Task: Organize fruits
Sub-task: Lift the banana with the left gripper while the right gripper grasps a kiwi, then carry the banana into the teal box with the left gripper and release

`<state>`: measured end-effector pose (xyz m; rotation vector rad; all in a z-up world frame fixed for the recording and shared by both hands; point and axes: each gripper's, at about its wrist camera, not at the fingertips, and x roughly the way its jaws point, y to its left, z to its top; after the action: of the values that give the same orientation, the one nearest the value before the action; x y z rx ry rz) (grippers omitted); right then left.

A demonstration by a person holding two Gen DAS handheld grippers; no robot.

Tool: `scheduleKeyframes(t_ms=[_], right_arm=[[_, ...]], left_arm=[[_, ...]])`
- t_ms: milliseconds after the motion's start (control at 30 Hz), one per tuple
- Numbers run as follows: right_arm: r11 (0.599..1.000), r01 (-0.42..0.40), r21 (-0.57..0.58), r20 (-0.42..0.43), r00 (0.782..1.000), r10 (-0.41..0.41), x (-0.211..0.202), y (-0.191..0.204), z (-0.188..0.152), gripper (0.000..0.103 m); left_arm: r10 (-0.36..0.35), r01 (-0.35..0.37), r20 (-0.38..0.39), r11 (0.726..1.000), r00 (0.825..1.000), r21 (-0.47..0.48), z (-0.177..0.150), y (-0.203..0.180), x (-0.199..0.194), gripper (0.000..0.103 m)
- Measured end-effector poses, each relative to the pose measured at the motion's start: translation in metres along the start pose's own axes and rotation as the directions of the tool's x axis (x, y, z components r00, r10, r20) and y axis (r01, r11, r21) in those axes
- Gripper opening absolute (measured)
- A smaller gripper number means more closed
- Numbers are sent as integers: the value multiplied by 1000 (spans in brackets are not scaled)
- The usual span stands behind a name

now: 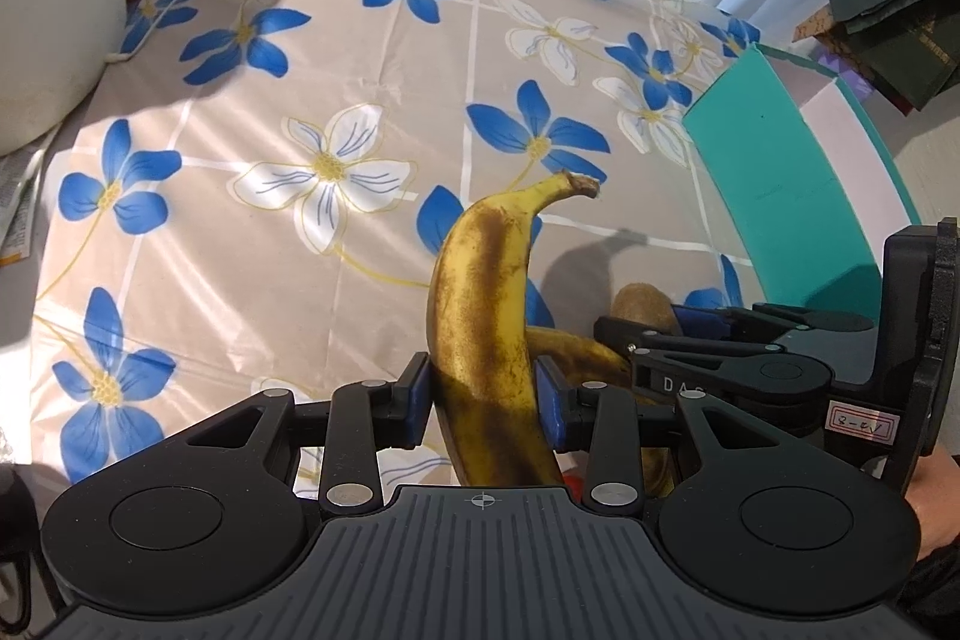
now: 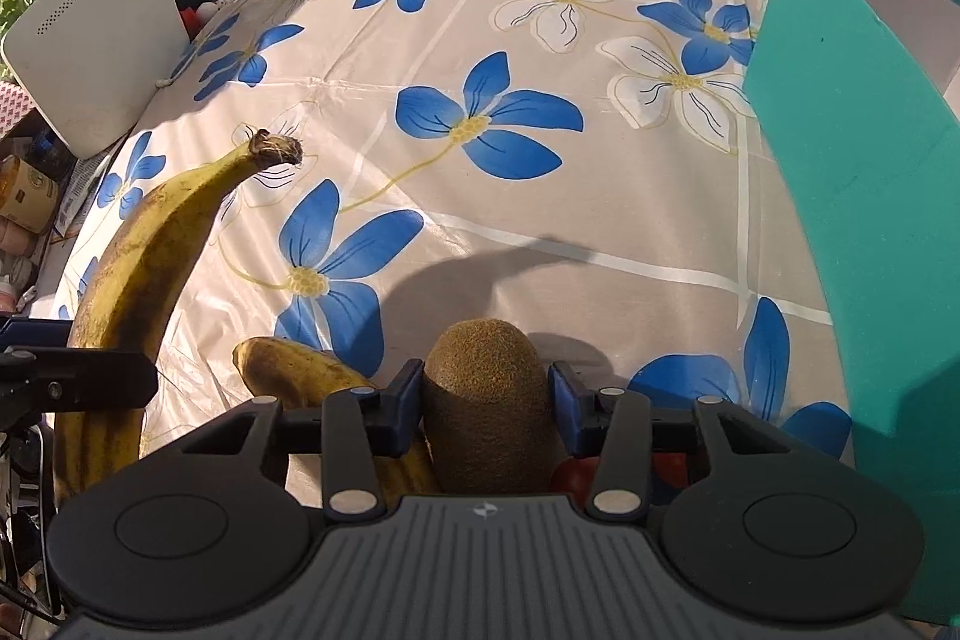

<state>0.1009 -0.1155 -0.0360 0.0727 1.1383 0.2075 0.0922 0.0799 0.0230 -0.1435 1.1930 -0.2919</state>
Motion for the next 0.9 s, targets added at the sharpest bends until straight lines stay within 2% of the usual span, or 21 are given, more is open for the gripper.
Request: scheduleKeyframes(t_ms=[233, 367, 667, 900], right_arm=[[996, 2, 86, 142, 990, -14, -39, -15, -13, 43], [984, 23, 177, 194, 979, -58, -65, -34, -28, 43], [965, 24, 263, 326, 939, -112, -131, -57, -61, 43], [942, 32, 335, 381, 909, -167, -159, -74, -79, 43]], left_arm=[[-14, 11, 34, 995, 999, 99, 10, -31, -9, 39], [-27, 26, 3, 990, 1000, 135, 11, -44, 3, 38], [-26, 12, 60, 975, 998, 220, 20, -77, -14, 38], [-109, 69, 105, 941, 988, 331, 38, -142, -27, 38]])
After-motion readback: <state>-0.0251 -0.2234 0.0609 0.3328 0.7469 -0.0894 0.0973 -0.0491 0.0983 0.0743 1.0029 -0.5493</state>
